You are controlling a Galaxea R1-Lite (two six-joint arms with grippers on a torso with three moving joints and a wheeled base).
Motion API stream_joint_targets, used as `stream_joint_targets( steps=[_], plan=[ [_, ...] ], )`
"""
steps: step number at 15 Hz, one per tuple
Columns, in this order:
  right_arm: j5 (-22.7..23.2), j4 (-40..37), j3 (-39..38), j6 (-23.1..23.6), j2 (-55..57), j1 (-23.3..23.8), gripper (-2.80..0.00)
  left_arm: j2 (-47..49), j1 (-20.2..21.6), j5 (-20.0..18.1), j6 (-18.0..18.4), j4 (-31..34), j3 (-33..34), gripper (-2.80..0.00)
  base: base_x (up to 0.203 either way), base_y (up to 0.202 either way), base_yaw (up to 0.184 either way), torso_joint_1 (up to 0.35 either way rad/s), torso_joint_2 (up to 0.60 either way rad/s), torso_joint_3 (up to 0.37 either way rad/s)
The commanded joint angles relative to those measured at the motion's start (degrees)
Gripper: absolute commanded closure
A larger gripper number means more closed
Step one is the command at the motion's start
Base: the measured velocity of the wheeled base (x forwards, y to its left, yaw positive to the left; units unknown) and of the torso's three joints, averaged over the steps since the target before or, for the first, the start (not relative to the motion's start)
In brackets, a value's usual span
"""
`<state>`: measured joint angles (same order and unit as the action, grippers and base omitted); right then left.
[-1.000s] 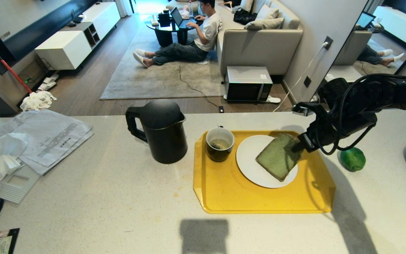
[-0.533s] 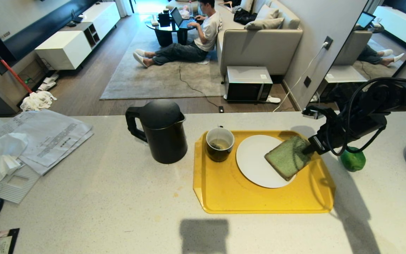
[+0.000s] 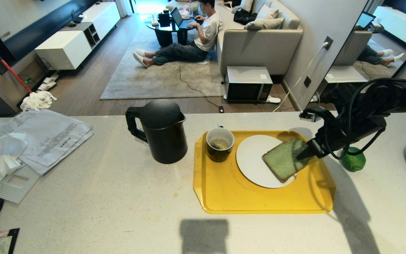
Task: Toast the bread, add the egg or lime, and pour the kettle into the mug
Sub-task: Put the baked bread on a plate
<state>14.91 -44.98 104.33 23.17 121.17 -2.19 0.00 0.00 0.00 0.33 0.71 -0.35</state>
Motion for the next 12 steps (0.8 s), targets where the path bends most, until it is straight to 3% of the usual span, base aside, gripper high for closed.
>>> stream_joint_targets(
  steps=[1, 12],
  plan=[
    [0.11, -0.11, 0.34, 0.12, -0.51, -0.27, -2.8, 0.09, 0.0, 0.0, 0.02, 0.0, 0.0, 0.0, 0.0, 0.0, 0.0, 0.0, 0.0, 0.0],
    [-1.81, 6.8, 0.61, -0.03, -2.15, -1.32, -2.8, 0.09, 0.0, 0.0, 0.02, 0.0, 0.0, 0.0, 0.0, 0.0, 0.0, 0.0, 0.0, 0.0]
  ],
)
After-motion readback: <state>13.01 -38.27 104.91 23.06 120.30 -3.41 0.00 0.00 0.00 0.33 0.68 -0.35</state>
